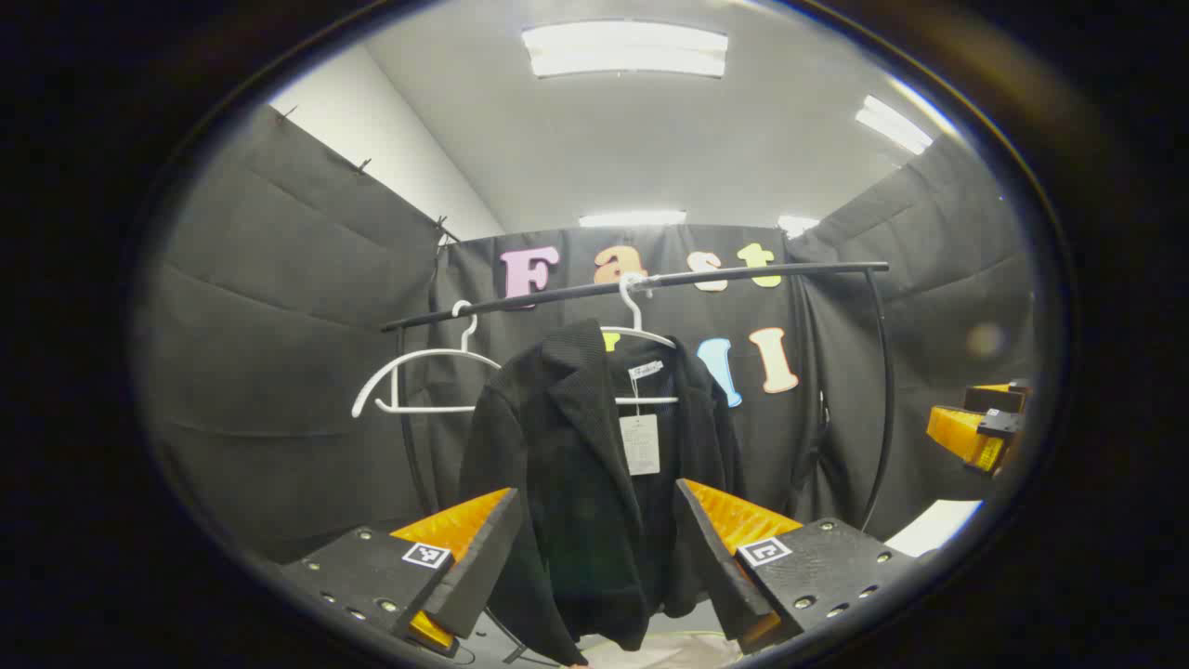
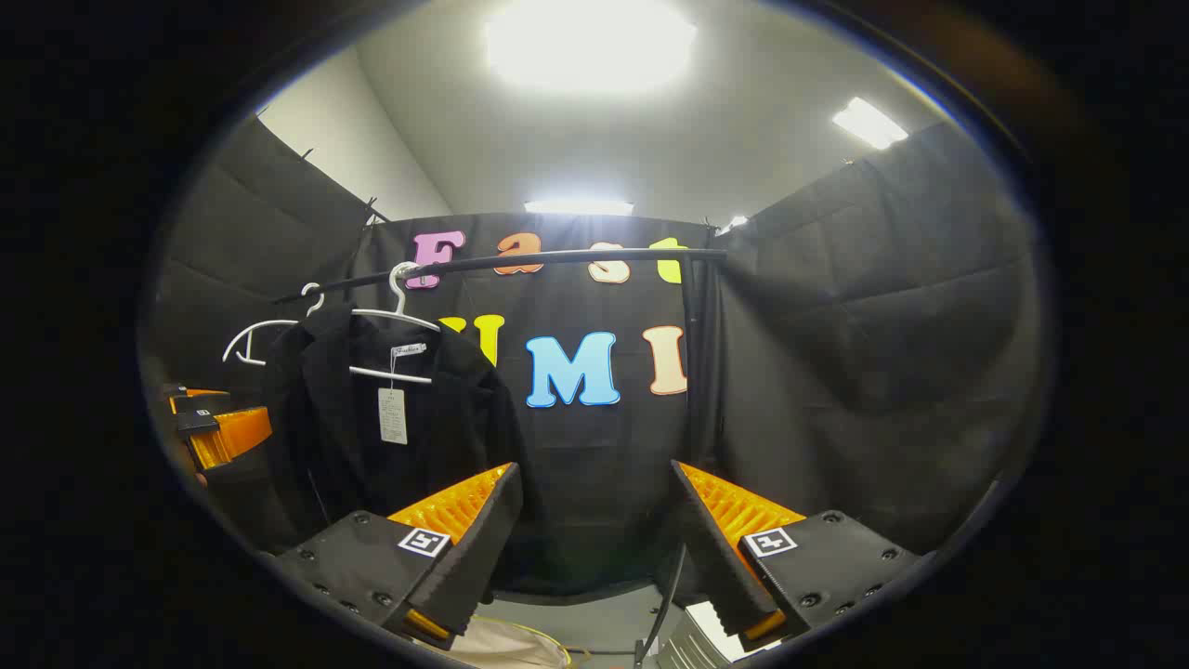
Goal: Grasp the clothes on the hanger with both hands and then place them into the laundry hamper below.
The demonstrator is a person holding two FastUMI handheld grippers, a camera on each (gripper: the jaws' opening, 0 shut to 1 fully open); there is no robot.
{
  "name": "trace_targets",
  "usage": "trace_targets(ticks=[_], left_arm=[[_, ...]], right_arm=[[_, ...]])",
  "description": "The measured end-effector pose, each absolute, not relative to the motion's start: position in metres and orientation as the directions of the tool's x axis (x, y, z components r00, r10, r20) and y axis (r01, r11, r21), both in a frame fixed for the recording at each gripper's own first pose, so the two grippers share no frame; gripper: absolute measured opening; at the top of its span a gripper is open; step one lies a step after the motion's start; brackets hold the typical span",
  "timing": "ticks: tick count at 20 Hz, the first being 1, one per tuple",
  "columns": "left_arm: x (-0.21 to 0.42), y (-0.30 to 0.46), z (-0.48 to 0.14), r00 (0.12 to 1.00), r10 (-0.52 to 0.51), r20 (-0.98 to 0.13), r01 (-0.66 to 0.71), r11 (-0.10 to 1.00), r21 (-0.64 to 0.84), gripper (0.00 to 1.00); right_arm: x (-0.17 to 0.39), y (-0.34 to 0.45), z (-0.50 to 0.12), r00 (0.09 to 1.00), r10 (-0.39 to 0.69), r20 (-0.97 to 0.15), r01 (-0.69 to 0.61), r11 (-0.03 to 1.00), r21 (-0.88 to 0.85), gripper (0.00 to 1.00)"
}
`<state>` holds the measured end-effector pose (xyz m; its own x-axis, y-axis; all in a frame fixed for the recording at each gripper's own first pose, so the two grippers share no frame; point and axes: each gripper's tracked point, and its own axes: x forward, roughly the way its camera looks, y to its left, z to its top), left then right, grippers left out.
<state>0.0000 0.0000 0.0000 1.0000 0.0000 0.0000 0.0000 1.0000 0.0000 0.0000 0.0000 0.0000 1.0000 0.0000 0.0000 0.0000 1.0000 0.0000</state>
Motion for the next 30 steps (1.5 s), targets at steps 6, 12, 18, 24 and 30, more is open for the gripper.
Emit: trace_targets(ticks=[6,12,18,24,30], left_arm=[[0.002,-0.004,0.006,1.0,-0.01,0.01,0.01,1.0,0.002,0.96],[0.003,-0.003,0.002,1.0,-0.008,0.0,0.008,1.0,0.002,0.96],[0.003,-0.001,0.002,1.0,-0.004,0.001,0.004,1.0,0.002,0.96],[0.008,0.004,0.0,1.0,-0.001,0.0,0.001,1.0,-0.003,0.96],[0.015,0.013,-0.001,1.0,-0.004,0.0,0.004,1.0,-0.002,0.96]], right_arm=[[0.004,0.001,0.003,1.0,0.003,-0.001,-0.003,1.0,0.002,0.96],[0.006,-0.002,0.0,1.0,0.0,-0.005,0.0,1.0,0.006,0.96],[0.005,-0.007,-0.001,1.0,-0.018,-0.006,0.018,1.0,0.006,0.96],[0.006,-0.009,0.002,0.999,-0.034,0.0,0.034,0.999,0.002,0.96],[0.017,0.007,0.009,1.0,-0.03,0.01,0.03,1.0,-0.001,0.96]])
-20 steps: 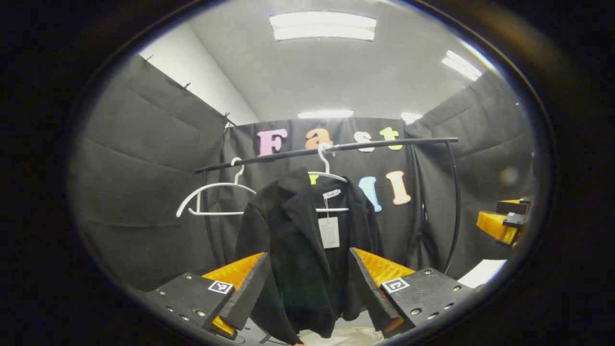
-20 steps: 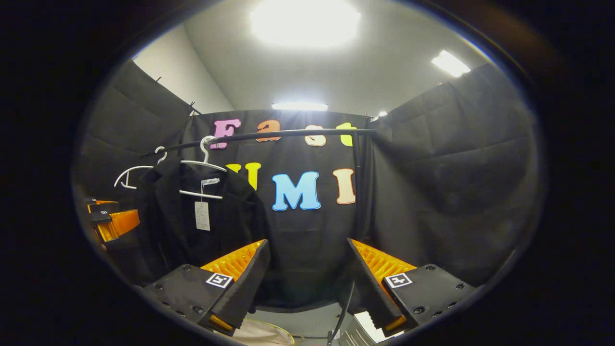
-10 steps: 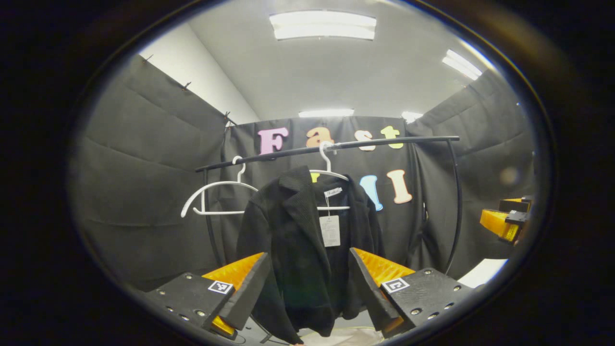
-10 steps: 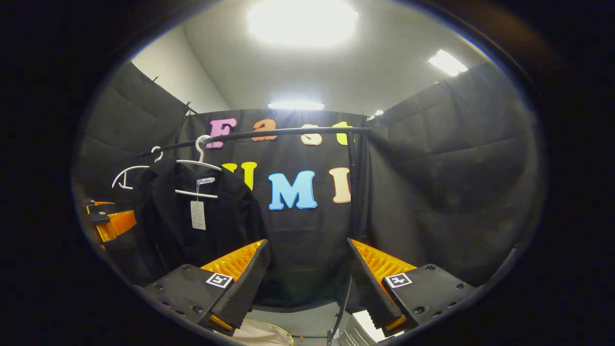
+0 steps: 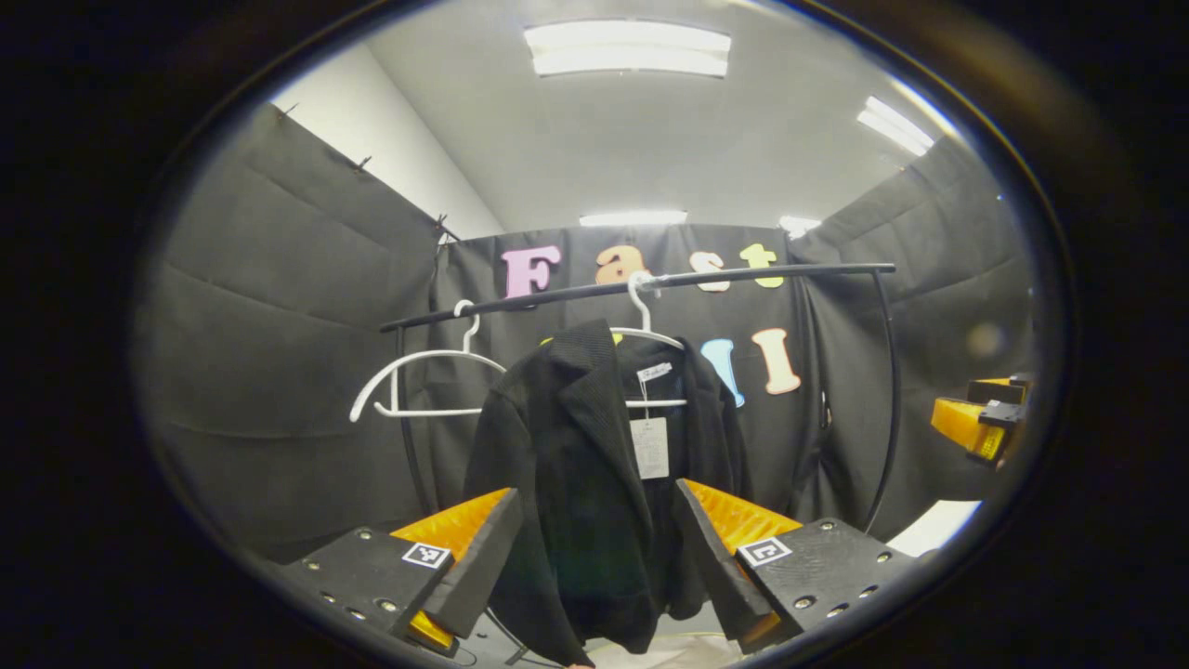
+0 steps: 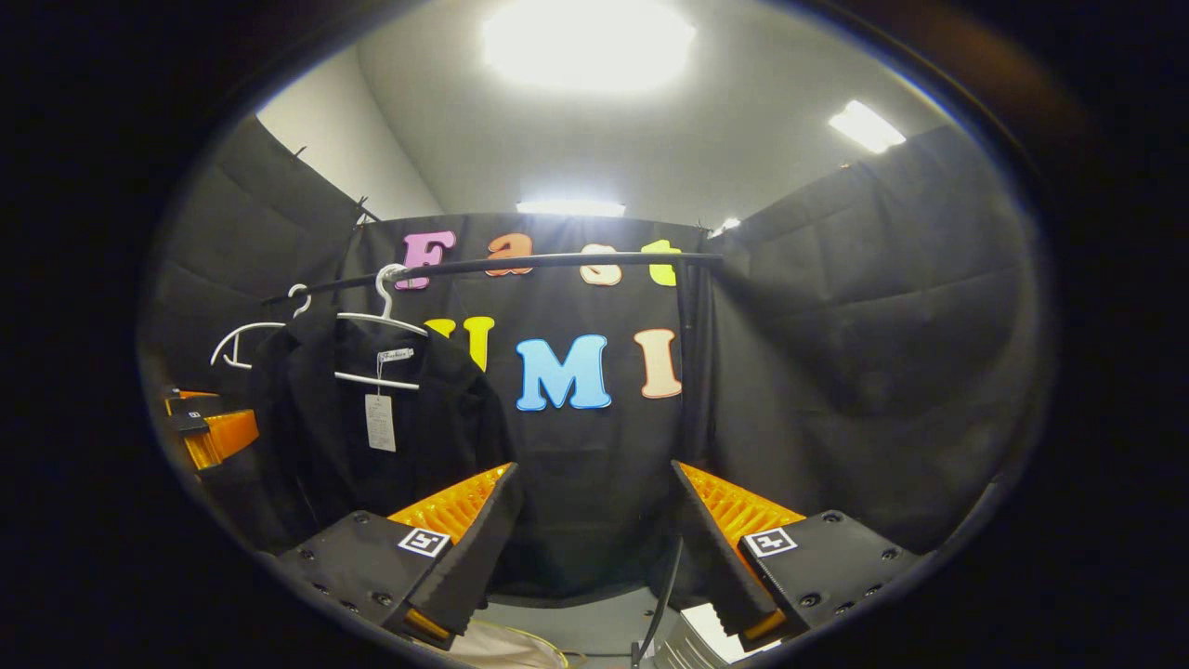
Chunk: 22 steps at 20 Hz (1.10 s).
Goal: Grasp the clothes on the hanger with both hands and then place them into the laundry hamper below.
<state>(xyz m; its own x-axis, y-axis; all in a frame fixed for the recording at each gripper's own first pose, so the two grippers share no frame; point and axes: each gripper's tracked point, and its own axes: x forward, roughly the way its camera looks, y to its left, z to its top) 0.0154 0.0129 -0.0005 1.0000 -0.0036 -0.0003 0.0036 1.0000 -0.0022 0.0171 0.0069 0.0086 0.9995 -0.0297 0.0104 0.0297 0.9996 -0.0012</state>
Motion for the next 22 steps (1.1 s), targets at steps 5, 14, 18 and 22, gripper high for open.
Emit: trace_targets(ticks=[5,14,18,22], left_arm=[[0.028,0.02,-0.001,1.0,-0.025,-0.007,0.025,1.0,-0.017,0.96],[0.048,0.014,0.011,0.999,-0.045,0.021,0.046,0.999,-0.016,0.96],[0.068,0.011,0.008,1.0,0.005,0.014,-0.005,1.0,-0.019,0.96],[0.093,0.005,0.003,0.998,0.057,-0.003,-0.057,0.998,-0.009,0.96]], right_arm=[[0.026,0.031,0.015,1.0,-0.014,0.018,0.014,1.0,-0.007,0.96],[0.07,0.087,0.021,0.994,0.107,0.027,-0.107,0.994,0.026,0.99],[0.104,0.11,0.017,0.98,0.196,0.02,-0.196,0.98,0.035,0.97],[0.141,0.134,0.012,0.955,0.296,0.003,-0.296,0.954,0.053,0.99]])
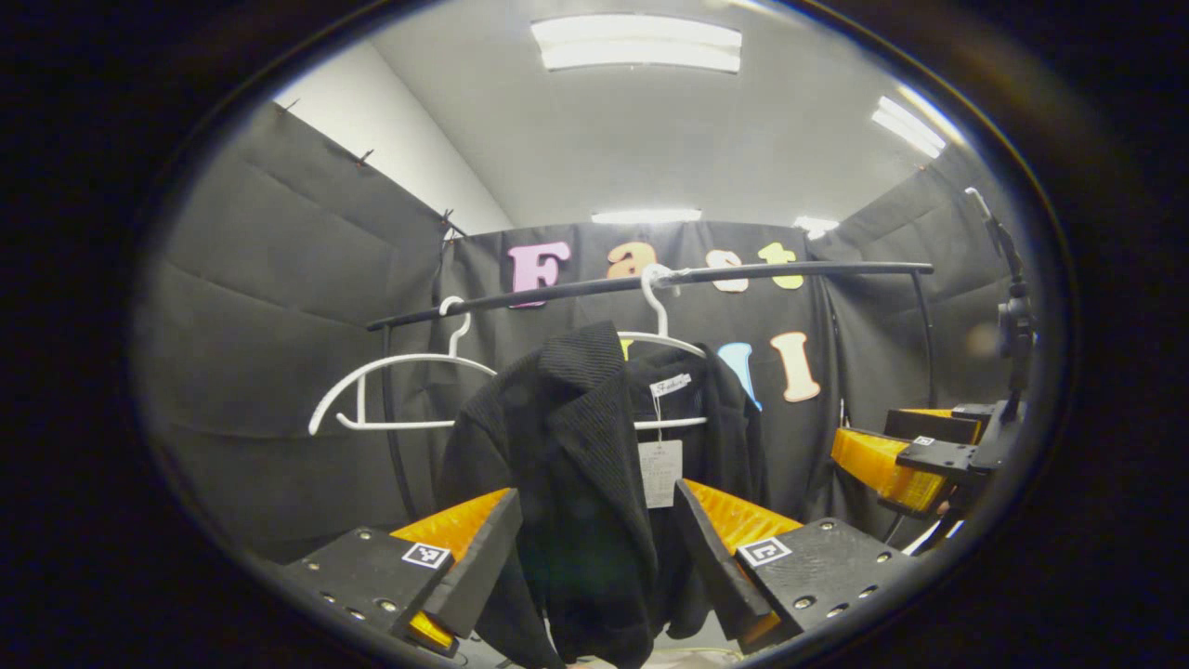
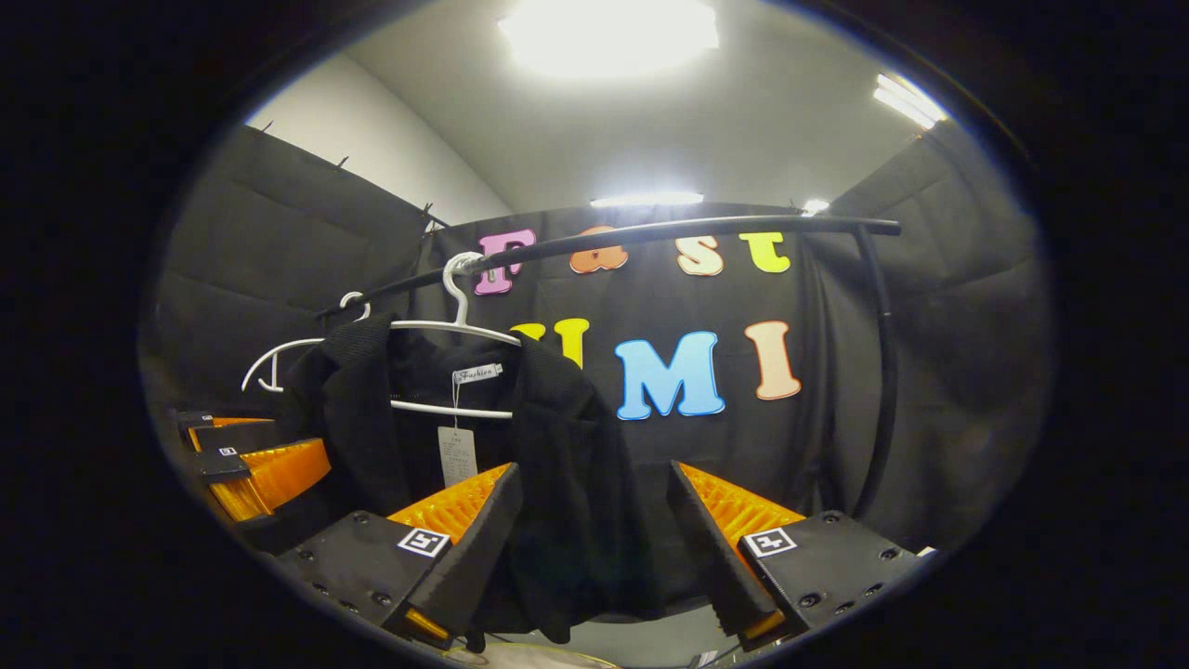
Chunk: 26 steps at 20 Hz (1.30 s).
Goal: Grasp the clothes on the hanger with both hands and then place them into the laundry hamper below.
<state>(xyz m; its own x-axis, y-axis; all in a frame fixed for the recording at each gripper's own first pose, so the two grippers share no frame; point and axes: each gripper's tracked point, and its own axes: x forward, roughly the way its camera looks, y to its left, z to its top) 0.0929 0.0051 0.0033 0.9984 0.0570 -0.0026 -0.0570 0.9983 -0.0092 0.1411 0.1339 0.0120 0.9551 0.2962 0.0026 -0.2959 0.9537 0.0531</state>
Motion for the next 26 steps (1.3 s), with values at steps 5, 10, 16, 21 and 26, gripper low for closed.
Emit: trace_targets(ticks=[5,10,16,21,26], left_arm=[[0.123,0.001,-0.007,0.992,0.126,-0.024,-0.126,0.992,-0.013,0.96],[0.148,0.0,-0.025,0.981,0.183,-0.063,-0.183,0.983,0.003,0.96],[0.171,0.013,-0.039,0.964,0.259,-0.069,-0.257,0.966,0.026,0.96],[0.181,0.019,-0.043,0.952,0.301,-0.048,-0.301,0.954,0.014,0.96],[0.185,0.026,-0.041,0.938,0.346,-0.031,-0.345,0.938,0.036,0.7]], right_arm=[[0.184,0.166,0.004,0.91,0.414,-0.009,-0.412,0.909,0.068,0.99],[0.217,0.196,-0.012,0.867,0.498,-0.019,-0.494,0.864,0.103,0.99],[0.258,0.226,-0.03,0.833,0.551,-0.051,-0.54,0.83,0.14,0.99],[0.274,0.249,-0.033,0.814,0.579,-0.046,-0.569,0.811,0.138,0.92],[0.289,0.258,-0.036,0.832,0.552,-0.045,-0.541,0.828,0.147,0.92]])
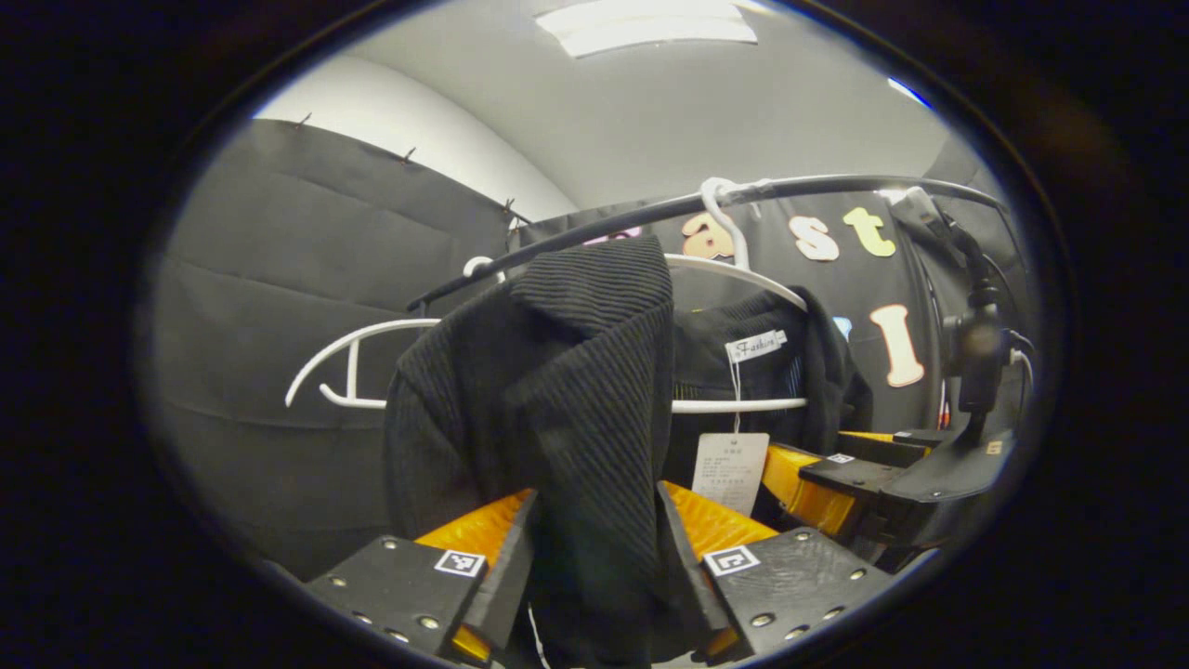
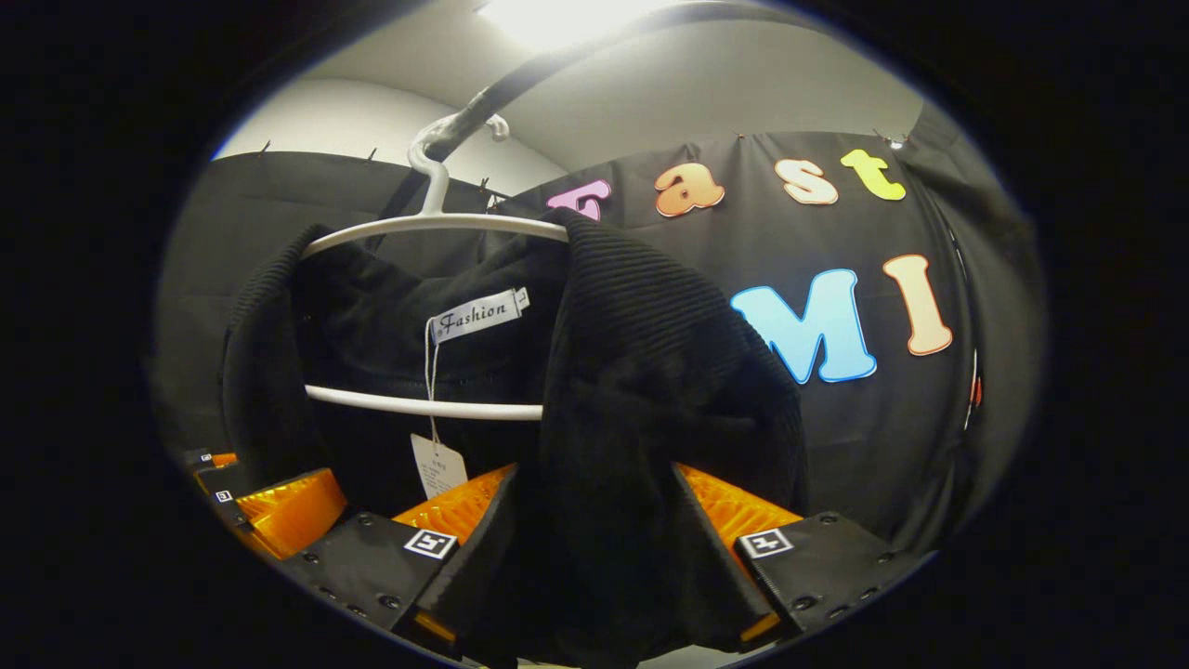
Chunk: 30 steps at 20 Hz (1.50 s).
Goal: Grasp the clothes on the hanger with both hands and then place them into the laundry hamper below.
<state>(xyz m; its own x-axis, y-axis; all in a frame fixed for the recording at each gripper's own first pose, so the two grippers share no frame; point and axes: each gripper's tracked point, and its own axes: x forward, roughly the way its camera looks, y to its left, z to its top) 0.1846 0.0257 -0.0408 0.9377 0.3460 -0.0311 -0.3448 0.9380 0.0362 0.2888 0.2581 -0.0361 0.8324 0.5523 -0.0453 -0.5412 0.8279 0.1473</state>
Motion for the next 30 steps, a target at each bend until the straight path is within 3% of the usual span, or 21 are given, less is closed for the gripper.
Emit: trace_targets(ticks=[2,3,4,6,7,8,9,10,11,12,13,16,19,30], left_arm=[[0.192,0.02,-0.044,0.942,0.332,-0.043,-0.33,0.943,0.046,0.69],[0.195,0.018,-0.045,0.946,0.321,-0.05,-0.319,0.946,0.052,0.7],[0.196,0.016,-0.045,0.948,0.315,-0.054,-0.312,0.948,0.06,0.7],[0.195,0.012,-0.043,0.953,0.299,-0.055,-0.295,0.953,0.071,0.51],[0.192,0.011,-0.042,0.951,0.304,-0.049,-0.3,0.95,0.082,0.41],[0.189,0.026,-0.036,0.928,0.373,-0.02,-0.369,0.924,0.1,0.32],[0.183,0.026,-0.036,0.932,0.362,-0.022,-0.359,0.929,0.09,0.22],[0.183,0.024,-0.039,0.937,0.348,-0.035,-0.345,0.936,0.07,0.13],[0.181,0.025,-0.037,0.937,0.348,-0.04,-0.345,0.937,0.06,0.1],[0.179,0.027,-0.037,0.934,0.355,-0.043,-0.353,0.934,0.053,0.11],[0.181,0.029,-0.039,0.936,0.347,-0.054,-0.345,0.937,0.046,0.12],[0.186,0.024,-0.039,0.945,0.319,-0.072,-0.318,0.948,0.022,0.12],[0.181,0.025,-0.039,0.957,0.281,-0.069,-0.281,0.96,0.02,0.01],[0.124,0.042,0.03,0.94,0.341,0.019,-0.342,0.939,0.041,0.0]], right_arm=[[0.298,0.254,-0.04,0.847,0.529,-0.051,-0.517,0.843,0.149,0.71],[0.301,0.254,-0.041,0.85,0.524,-0.054,-0.511,0.845,0.157,0.44],[0.3,0.255,-0.041,0.846,0.53,-0.062,-0.515,0.841,0.166,0.47],[0.297,0.257,-0.041,0.83,0.552,-0.076,-0.535,0.828,0.167,0.42],[0.303,0.246,-0.041,0.859,0.507,-0.071,-0.492,0.856,0.16,0.41],[0.302,0.244,-0.039,0.861,0.503,-0.07,-0.487,0.857,0.168,0.24],[0.3,0.248,-0.042,0.849,0.521,-0.088,-0.503,0.847,0.171,0.07],[0.298,0.249,-0.041,0.844,0.53,-0.088,-0.513,0.843,0.16,0.07],[0.297,0.246,-0.04,0.844,0.53,-0.084,-0.517,0.845,0.138,0.07],[0.301,0.242,-0.036,0.849,0.523,-0.075,-0.512,0.85,0.129,0.07],[0.298,0.24,-0.034,0.846,0.528,-0.075,-0.517,0.847,0.127,0.0],[0.304,0.229,-0.029,0.85,0.523,-0.061,-0.515,0.851,0.107,0.02],[0.301,0.216,-0.02,0.861,0.508,-0.036,-0.505,0.86,0.076,0.01],[0.306,0.156,0.054,0.907,0.387,0.165,-0.385,0.922,-0.05,0.01]])
